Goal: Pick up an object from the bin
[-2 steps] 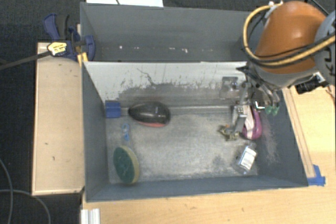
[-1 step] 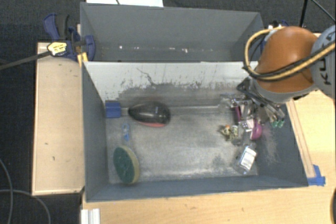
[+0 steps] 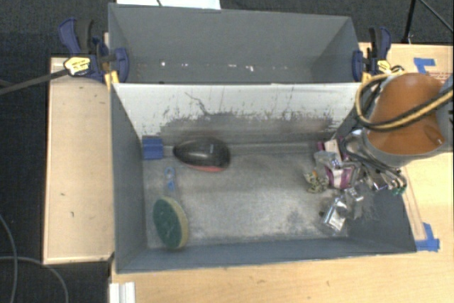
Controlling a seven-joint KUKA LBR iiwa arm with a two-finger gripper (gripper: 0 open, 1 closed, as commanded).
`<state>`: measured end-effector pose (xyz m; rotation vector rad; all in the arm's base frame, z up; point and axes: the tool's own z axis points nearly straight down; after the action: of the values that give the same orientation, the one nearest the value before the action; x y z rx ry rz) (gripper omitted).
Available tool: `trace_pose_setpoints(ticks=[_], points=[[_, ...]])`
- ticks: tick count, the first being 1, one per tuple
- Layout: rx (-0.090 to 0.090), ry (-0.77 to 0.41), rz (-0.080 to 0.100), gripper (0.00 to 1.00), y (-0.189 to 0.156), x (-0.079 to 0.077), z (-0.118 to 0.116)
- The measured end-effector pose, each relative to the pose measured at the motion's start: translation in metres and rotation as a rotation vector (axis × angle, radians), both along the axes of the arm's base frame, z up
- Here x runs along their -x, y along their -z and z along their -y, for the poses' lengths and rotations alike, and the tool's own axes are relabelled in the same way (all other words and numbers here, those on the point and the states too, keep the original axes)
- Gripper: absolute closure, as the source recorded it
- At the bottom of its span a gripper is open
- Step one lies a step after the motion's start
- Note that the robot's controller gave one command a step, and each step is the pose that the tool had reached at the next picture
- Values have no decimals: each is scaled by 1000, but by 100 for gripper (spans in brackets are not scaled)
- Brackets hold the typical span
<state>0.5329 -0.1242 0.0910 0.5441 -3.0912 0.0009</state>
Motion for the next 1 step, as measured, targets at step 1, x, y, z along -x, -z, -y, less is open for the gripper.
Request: trace_pose_setpoints(ticks=[1], points=[[-2, -129, 21, 0, 16, 34, 18]])
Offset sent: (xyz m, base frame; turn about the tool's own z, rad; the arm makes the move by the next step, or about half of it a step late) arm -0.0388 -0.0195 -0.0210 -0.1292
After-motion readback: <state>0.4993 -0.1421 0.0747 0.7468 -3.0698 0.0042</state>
